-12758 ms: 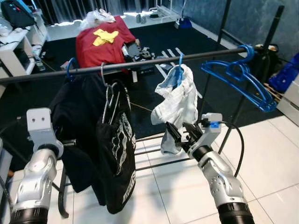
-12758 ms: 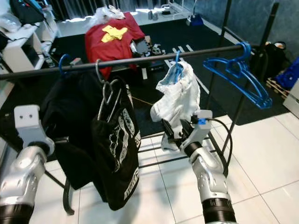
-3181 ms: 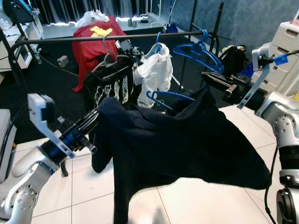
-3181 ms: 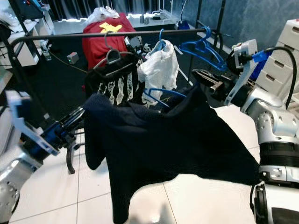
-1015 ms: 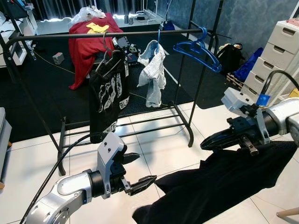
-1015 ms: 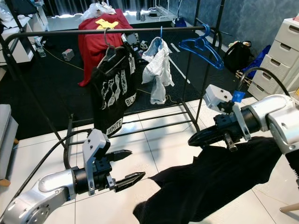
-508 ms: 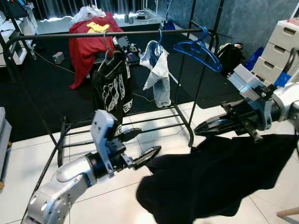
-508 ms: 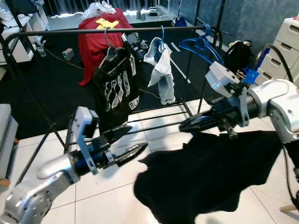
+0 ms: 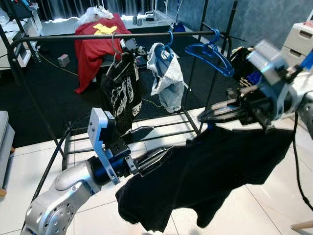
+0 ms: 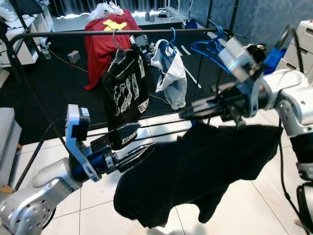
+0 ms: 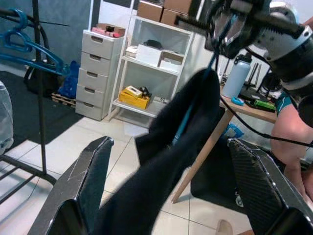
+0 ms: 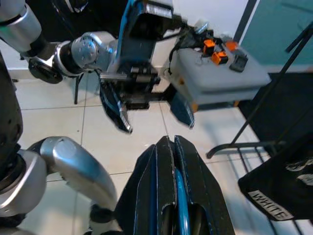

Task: Hang hanger

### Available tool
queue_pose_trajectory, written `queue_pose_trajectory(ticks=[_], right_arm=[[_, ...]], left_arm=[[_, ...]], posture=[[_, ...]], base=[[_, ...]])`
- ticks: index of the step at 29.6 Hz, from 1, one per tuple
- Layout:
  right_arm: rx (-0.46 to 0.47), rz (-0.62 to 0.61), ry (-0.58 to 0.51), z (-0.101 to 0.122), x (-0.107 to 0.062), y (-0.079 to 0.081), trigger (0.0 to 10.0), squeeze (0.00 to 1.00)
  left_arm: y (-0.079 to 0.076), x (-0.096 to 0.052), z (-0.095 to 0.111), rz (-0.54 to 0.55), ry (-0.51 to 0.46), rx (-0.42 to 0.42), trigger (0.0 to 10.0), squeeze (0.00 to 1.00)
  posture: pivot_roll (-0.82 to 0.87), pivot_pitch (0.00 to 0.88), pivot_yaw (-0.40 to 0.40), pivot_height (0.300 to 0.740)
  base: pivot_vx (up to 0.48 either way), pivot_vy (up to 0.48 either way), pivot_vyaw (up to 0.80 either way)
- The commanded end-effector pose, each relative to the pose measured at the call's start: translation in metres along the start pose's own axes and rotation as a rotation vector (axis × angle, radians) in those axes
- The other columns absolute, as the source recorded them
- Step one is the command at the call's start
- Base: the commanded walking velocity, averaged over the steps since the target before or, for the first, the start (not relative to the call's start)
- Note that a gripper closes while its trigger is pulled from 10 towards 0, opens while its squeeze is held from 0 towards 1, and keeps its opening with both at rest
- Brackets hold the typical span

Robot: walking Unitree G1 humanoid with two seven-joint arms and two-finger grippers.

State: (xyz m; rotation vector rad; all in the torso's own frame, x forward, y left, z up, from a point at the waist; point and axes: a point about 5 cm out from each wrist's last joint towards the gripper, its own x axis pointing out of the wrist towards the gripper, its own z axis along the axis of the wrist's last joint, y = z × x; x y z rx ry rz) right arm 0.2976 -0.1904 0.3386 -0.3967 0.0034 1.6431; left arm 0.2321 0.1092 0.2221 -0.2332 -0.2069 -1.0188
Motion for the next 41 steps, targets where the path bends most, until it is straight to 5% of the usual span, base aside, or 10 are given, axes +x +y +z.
queue_pose_trajectory(ticks=[1,11,18,19,20,21,22,29,41], right_arm=[[-0.046,-0.010,-0.031,0.008,0.000,-0.002,0.0,0.00],[-0.056,-0.009,-0.086,0.007,0.015,-0.010,0.0,0.00],[-0.062,0.000,-0.104,0.009,0.020,-0.013,0.0,0.00],[-0.066,-0.001,-0.109,0.010,0.021,-0.014,0.0,0.00],[-0.070,-0.001,-0.114,0.011,0.022,-0.014,0.0,0.00],[-0.070,-0.001,-0.114,0.011,0.022,-0.014,0.0,0.00],[-0.073,-0.001,-0.119,0.012,0.022,-0.015,0.0,0.00],[-0.089,-0.014,-0.135,0.016,0.024,-0.018,0.0,0.00],[-0.101,-0.018,-0.171,0.021,0.026,-0.018,0.0,0.00]], left_arm=[[-0.002,0.005,-0.002,-0.001,0.047,0.029,10.0,0.00],[0.005,0.020,-0.011,0.112,0.121,0.101,10.0,0.00],[0.002,0.020,-0.012,0.083,0.154,0.128,10.0,0.00],[0.000,0.020,-0.013,0.065,0.162,0.127,9.4,0.00],[-0.003,0.021,-0.014,0.050,0.170,0.126,6.3,0.00],[-0.003,0.021,-0.014,0.050,0.170,0.126,6.3,0.00],[-0.005,0.021,-0.017,0.031,0.189,0.127,0.0,0.00],[-0.012,0.022,-0.025,-0.021,0.253,0.151,0.0,0.00],[-0.002,0.020,-0.028,0.039,0.279,0.192,0.0,0.00]], posture=[[-0.10,0.064,0.011,0.740],[-0.09,0.060,0.007,0.740],[-0.09,0.061,0.003,0.740],[-0.09,0.062,0.002,0.740],[-0.09,0.063,0.003,0.740],[-0.09,0.063,0.003,0.740],[-0.09,0.064,0.002,0.740],[-0.09,0.064,0.002,0.740],[-0.10,0.063,0.005,0.740]], base=[[0.000,0.000,0.00],[0.000,0.000,0.00],[0.000,0.000,0.00],[0.000,0.000,0.00],[0.000,0.000,0.00],[0.000,0.000,0.00],[0.000,0.000,0.00],[0.000,0.000,0.00],[0.000,0.000,0.00]])
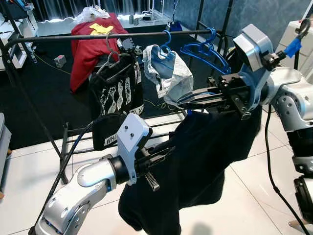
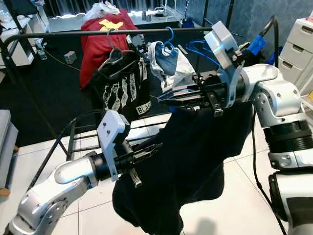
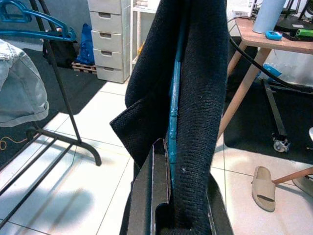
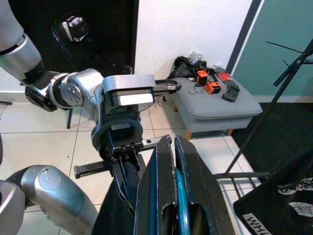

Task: Hang hanger

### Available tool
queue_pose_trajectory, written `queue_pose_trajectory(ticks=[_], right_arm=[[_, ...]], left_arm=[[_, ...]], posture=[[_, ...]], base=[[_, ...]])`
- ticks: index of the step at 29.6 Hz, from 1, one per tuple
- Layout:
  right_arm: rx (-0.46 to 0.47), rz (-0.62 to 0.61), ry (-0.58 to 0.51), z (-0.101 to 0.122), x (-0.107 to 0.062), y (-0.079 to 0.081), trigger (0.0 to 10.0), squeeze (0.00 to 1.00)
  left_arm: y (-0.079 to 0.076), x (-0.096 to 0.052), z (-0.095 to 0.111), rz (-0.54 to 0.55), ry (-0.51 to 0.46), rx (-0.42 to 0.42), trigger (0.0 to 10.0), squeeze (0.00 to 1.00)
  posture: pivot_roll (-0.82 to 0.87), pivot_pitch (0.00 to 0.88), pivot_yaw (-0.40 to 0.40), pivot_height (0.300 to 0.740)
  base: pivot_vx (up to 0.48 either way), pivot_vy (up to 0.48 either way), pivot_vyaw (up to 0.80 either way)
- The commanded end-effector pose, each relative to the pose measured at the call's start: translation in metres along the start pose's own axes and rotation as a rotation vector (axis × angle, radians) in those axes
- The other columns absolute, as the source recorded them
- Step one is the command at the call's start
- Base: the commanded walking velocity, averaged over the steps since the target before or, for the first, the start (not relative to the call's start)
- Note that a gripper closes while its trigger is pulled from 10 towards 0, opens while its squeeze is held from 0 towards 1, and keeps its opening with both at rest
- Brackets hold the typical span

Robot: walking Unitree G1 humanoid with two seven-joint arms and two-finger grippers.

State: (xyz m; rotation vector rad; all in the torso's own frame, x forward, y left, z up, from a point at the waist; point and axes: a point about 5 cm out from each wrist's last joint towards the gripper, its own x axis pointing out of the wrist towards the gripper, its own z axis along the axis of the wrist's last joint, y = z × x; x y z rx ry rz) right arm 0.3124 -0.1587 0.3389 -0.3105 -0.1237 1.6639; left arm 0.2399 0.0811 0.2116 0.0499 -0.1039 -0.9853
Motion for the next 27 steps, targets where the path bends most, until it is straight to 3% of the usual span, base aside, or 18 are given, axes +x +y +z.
queue_pose_trajectory(ticks=[1,5,6,11,12,17,19,20,25,27], right_arm=[[-0.068,-0.012,-0.038,0.016,-0.002,0.000,0.0,0.00],[-0.071,-0.041,-0.021,0.012,0.000,-0.002,0.0,0.00],[-0.065,-0.074,-0.015,0.008,0.000,-0.005,10.0,0.00],[-0.047,-0.123,-0.018,0.004,0.000,-0.009,10.0,0.04],[-0.038,-0.160,-0.027,0.003,-0.001,-0.011,10.0,0.98],[-0.038,-0.267,-0.046,-0.001,-0.009,-0.017,10.0,1.00],[-0.045,-0.388,-0.066,-0.003,-0.019,-0.023,10.0,1.00],[-0.045,-0.388,-0.066,-0.003,-0.019,-0.023,10.0,1.00],[-0.052,-0.612,-0.094,-0.007,-0.039,-0.034,10.0,1.00],[-0.053,-0.630,-0.097,-0.007,-0.040,-0.035,10.0,1.00]], left_arm=[[0.003,-0.001,-0.011,0.016,0.061,0.001,0.0,0.00],[0.007,-0.001,-0.009,0.042,0.047,0.003,0.0,0.00],[0.009,-0.002,-0.008,0.063,0.039,0.005,0.0,0.00],[0.015,-0.003,-0.007,0.109,0.030,0.008,0.0,0.00],[0.022,-0.005,-0.006,0.157,0.026,0.008,0.0,0.00],[0.040,-0.014,-0.006,0.275,0.029,0.030,0.0,0.00],[0.053,-0.022,-0.007,0.355,0.044,0.052,0.0,0.00],[0.053,-0.022,-0.007,0.355,0.044,0.052,0.0,0.00],[0.067,-0.032,-0.010,0.466,0.073,0.079,0.0,0.00],[0.068,-0.033,-0.011,0.475,0.076,0.082,0.0,0.00]], posture=[[-0.10,0.063,0.005,0.740],[-0.10,0.063,0.005,0.740],[-0.09,0.064,0.005,0.740],[-0.09,0.065,0.004,0.740],[-0.09,0.065,0.004,0.740],[-0.09,0.068,0.007,0.740],[-0.09,0.069,0.009,0.740],[-0.09,0.069,0.009,0.740],[-0.09,0.070,0.012,0.740],[-0.09,0.070,0.012,0.740]], base=[[0.000,0.000,0.00],[0.000,0.000,0.00],[0.000,0.000,0.00],[0.000,0.000,0.00],[0.000,0.000,0.00],[0.000,0.000,0.00],[0.000,0.000,0.00],[0.000,0.000,0.00],[0.000,0.000,0.00],[0.000,0.000,0.00]])
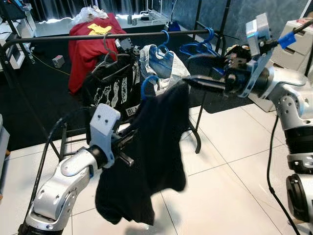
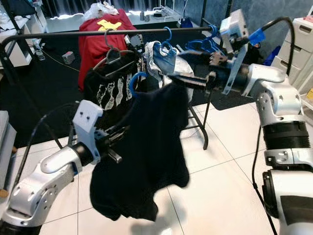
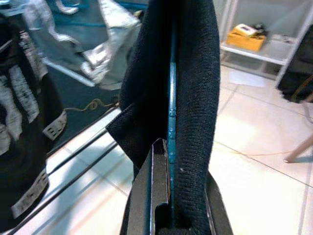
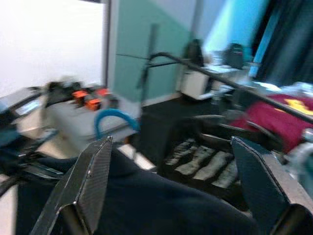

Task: Hang hanger

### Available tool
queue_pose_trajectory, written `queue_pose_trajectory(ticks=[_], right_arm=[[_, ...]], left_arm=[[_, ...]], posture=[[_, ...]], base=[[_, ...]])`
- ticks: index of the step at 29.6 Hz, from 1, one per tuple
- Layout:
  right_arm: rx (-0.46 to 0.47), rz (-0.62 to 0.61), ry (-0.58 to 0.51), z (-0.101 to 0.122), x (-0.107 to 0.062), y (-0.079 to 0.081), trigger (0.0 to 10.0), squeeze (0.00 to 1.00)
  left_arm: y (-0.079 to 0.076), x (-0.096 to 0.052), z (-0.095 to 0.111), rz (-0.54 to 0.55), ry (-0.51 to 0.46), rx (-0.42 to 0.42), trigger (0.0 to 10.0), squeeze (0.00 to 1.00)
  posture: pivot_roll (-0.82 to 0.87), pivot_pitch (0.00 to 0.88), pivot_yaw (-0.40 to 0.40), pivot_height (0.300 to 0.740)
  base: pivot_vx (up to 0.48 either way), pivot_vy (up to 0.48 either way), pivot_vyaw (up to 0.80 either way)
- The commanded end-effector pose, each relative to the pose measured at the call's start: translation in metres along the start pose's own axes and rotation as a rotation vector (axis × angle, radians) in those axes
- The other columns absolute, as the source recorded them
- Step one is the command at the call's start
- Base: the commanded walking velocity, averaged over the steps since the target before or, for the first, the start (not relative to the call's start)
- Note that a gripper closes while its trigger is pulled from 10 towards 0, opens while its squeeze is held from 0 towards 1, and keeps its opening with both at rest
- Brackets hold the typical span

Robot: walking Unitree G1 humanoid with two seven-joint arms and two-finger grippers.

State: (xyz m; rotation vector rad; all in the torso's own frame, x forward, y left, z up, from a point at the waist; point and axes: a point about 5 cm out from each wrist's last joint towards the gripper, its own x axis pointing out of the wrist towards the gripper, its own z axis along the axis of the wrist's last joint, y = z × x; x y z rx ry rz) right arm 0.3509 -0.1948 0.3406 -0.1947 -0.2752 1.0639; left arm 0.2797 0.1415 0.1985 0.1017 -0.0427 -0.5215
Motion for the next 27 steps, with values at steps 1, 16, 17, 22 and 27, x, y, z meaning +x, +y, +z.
queue_pose_trajectory(ticks=[1,16,17,22,27], right_arm=[[-0.021,-0.013,-0.020,0.006,0.001,-0.002,10.0,1.00],[0.305,-0.458,0.033,-0.099,0.012,0.013,10.0,0.00],[0.305,-0.458,0.033,-0.099,0.012,0.013,10.0,0.00],[0.453,-0.443,0.151,-0.165,0.013,0.070,10.0,0.00],[0.422,-0.424,0.210,-0.181,0.003,0.088,10.0,0.00]], left_arm=[[0.004,-0.002,0.006,0.019,-0.029,0.038,0.0,0.00],[0.020,-0.009,-0.019,0.421,-0.051,-0.126,10.0,0.00],[0.020,-0.009,-0.019,0.421,-0.051,-0.126,10.0,0.00],[0.015,-0.041,-0.056,0.652,0.047,-0.157,10.0,0.00],[0.013,-0.063,-0.069,0.784,0.065,-0.176,10.0,0.00]], posture=[[-0.09,0.070,0.012,0.740],[-0.09,0.076,0.002,0.740],[-0.09,0.076,0.002,0.740],[-0.08,0.079,-0.002,0.740],[-0.08,0.080,-0.007,0.740]], base=[[0.000,0.000,0.00],[0.000,0.000,0.00],[0.000,0.000,0.00],[0.000,0.000,0.74],[0.000,0.000,0.74]])
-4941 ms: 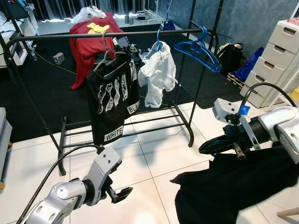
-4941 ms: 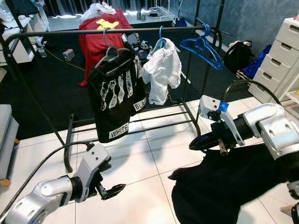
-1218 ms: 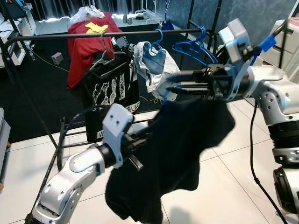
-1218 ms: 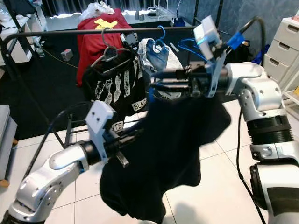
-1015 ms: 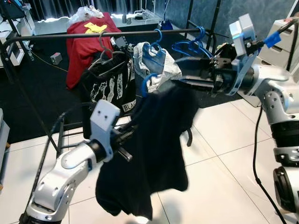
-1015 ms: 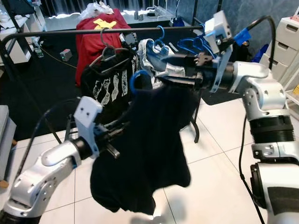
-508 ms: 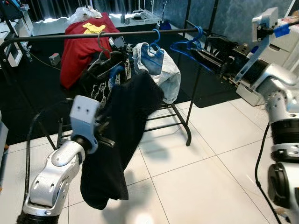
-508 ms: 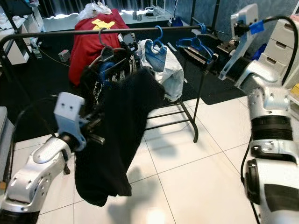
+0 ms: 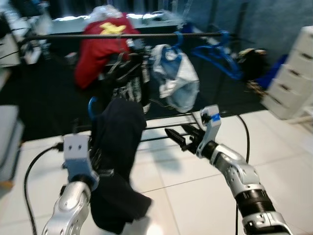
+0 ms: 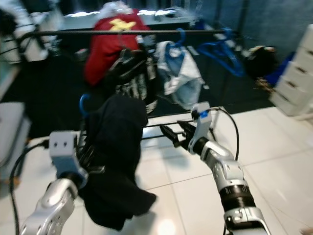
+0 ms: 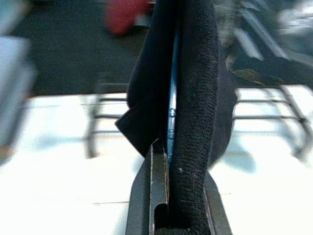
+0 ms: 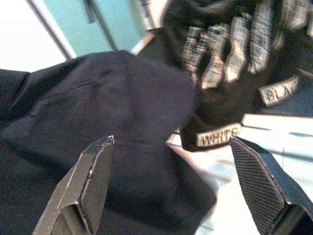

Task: Hang hanger

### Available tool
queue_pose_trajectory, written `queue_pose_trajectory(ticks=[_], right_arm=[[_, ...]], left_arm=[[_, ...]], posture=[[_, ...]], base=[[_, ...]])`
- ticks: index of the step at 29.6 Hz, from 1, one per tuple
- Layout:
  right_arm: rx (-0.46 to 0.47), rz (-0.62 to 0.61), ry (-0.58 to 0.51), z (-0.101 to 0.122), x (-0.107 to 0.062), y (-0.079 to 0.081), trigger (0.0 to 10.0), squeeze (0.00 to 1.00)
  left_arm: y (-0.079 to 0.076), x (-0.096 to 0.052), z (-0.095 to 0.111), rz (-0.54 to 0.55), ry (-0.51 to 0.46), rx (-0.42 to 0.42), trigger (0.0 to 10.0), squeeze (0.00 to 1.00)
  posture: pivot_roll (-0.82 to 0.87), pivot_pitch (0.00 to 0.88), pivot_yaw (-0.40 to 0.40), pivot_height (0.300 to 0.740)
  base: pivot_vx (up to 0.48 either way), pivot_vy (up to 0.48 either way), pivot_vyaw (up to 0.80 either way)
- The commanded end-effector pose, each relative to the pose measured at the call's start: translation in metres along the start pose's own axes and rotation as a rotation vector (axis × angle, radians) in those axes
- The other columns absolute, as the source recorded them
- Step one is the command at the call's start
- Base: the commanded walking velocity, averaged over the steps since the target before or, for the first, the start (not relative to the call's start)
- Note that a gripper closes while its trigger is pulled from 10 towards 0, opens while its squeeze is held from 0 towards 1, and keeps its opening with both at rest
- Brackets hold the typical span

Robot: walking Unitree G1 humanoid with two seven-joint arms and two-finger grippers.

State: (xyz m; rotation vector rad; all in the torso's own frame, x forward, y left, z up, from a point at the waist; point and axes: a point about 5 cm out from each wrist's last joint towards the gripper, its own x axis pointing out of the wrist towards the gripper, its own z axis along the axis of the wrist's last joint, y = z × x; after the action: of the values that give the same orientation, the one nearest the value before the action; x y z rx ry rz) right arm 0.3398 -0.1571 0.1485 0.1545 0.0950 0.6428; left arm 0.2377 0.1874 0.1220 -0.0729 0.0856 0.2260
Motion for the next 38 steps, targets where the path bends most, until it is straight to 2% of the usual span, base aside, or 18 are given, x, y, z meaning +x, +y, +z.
queue_pose_trajectory(ticks=[1,4,6,11,13,16,20,23,25,28,38], right_arm=[[-0.051,0.015,0.031,-0.011,-0.005,0.004,10.0,0.00],[-0.067,0.021,0.049,-0.018,-0.008,0.005,10.0,0.00],[-0.075,0.026,0.081,-0.032,-0.013,0.009,10.0,0.00],[-0.074,0.028,0.090,-0.039,-0.017,0.013,10.0,0.00],[-0.042,0.048,0.079,-0.044,-0.027,0.022,10.0,0.00],[-0.017,0.077,0.068,-0.047,-0.037,0.031,10.0,0.00],[0.048,0.028,0.019,-0.042,-0.032,0.027,10.0,0.00],[0.070,0.022,0.007,-0.041,-0.029,0.027,10.0,0.00],[0.114,0.029,-0.014,-0.038,-0.026,0.027,10.0,0.00],[0.147,0.039,-0.025,-0.037,-0.025,0.027,10.0,0.00],[0.186,0.045,-0.028,-0.034,-0.028,0.030,10.0,0.00]], left_arm=[[0.005,-0.006,0.004,0.064,-0.051,-0.038,10.0,0.00],[0.006,-0.008,-0.001,0.069,-0.029,-0.068,10.0,0.00],[0.001,-0.010,-0.004,0.025,-0.022,-0.114,10.0,0.00],[-0.003,-0.013,-0.006,-0.010,-0.010,-0.152,10.0,0.00],[-0.006,-0.021,-0.010,-0.085,-0.008,-0.217,10.0,0.00],[-0.008,-0.025,-0.010,-0.137,-0.018,-0.242,10.0,0.00],[-0.013,-0.018,-0.005,-0.225,-0.040,-0.261,10.0,0.00],[-0.014,-0.017,-0.004,-0.242,-0.042,-0.256,10.0,0.00],[-0.014,-0.014,-0.004,-0.271,-0.028,-0.285,10.0,0.00],[-0.013,-0.013,-0.005,-0.291,-0.014,-0.319,10.0,0.00],[-0.010,-0.011,-0.004,-0.303,-0.013,-0.343,10.0,0.00]], posture=[[-0.08,0.079,-0.007,0.740],[-0.07,0.078,-0.008,0.740],[-0.07,0.075,-0.013,0.740],[-0.06,0.072,-0.010,0.740],[-0.05,0.077,-0.002,0.740],[-0.05,0.084,-0.006,0.740],[-0.03,0.094,-0.010,0.740],[-0.03,0.096,-0.006,0.740],[-0.03,0.104,0.005,0.740],[-0.02,0.108,0.006,0.740],[-0.02,0.119,0.009,0.740]], base=[[0.000,0.000,0.74],[0.000,0.000,0.74],[0.000,0.000,0.74],[0.000,0.000,0.74],[0.000,0.000,0.74],[0.000,0.000,0.74],[0.000,0.000,0.74],[0.000,0.000,0.74],[0.000,0.000,0.73],[0.000,0.000,0.74],[0.000,0.000,0.74]])
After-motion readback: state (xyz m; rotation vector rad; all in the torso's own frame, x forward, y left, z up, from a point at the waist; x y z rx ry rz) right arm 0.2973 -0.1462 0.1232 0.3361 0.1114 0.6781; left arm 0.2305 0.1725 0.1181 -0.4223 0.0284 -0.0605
